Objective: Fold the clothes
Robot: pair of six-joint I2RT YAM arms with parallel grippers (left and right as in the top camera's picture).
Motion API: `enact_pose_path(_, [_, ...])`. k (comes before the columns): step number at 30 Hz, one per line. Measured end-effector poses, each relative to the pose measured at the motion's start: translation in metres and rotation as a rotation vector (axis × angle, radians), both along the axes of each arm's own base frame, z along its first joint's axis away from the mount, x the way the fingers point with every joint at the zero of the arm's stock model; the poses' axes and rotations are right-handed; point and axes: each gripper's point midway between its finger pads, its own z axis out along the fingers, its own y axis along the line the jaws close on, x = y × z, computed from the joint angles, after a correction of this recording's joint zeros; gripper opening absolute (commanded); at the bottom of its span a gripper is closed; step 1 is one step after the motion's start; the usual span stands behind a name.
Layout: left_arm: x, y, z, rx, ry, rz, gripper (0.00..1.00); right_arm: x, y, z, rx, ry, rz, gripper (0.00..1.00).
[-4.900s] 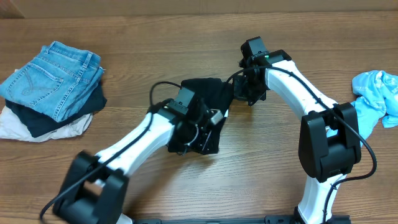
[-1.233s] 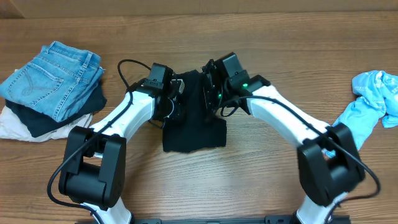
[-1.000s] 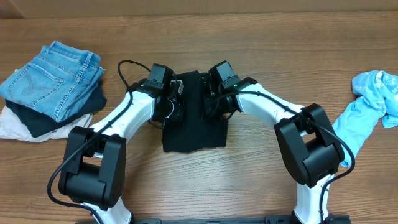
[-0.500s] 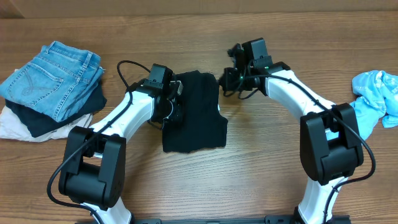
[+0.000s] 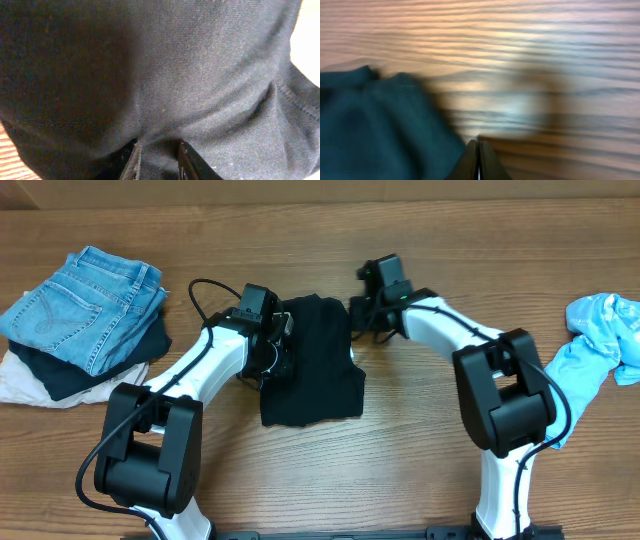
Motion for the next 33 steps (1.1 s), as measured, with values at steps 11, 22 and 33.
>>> enact_pose_path(11, [0.093,0.023,0.174,-0.068,-0.482,0.091,0.44,-0.021,0.023,0.098,0.32,0.007,0.16,0.1])
enact_pose_path(22, [0.102,0.034,0.021,0.029,-0.179,0.038,0.34,-0.075,0.091,0.062,0.28,0.152,0.316,0.04])
enact_pose_path(33, [0.087,0.056,-0.01,0.115,-0.065,0.057,0.61,-0.085,0.021,-0.002,-0.095,0.312,0.06,0.04])
